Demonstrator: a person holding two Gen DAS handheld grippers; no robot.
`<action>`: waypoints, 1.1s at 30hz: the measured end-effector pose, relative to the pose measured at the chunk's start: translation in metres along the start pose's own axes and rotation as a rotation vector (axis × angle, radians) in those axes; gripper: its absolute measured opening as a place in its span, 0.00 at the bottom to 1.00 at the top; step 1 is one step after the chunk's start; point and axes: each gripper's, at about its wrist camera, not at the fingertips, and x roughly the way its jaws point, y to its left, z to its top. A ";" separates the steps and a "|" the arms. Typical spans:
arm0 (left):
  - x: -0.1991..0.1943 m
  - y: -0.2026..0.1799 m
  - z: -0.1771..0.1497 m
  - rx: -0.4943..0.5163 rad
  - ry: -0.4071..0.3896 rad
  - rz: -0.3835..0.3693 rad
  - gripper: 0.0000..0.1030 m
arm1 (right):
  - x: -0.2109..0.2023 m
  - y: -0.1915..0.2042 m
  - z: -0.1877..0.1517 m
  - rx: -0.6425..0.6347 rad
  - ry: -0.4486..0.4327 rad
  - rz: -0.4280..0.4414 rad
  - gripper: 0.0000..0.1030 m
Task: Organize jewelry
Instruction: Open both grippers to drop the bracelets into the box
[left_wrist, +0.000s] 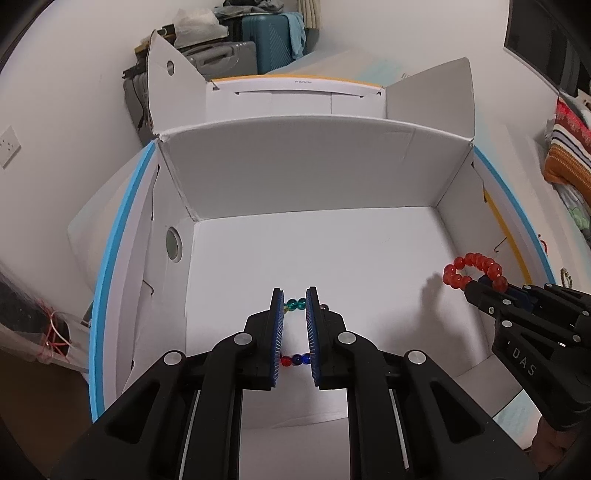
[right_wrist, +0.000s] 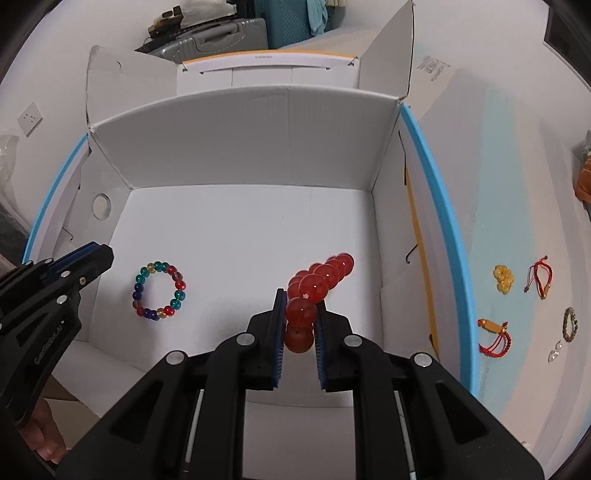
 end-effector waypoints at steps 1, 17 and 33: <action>0.001 0.000 -0.001 0.000 0.001 0.010 0.15 | 0.001 0.003 0.001 -0.002 0.000 -0.005 0.16; -0.031 -0.007 -0.006 0.005 -0.086 0.027 0.84 | -0.064 -0.012 0.001 0.034 -0.159 -0.021 0.80; -0.063 -0.070 -0.001 0.087 -0.161 -0.053 0.95 | -0.122 -0.086 -0.030 0.126 -0.273 -0.136 0.93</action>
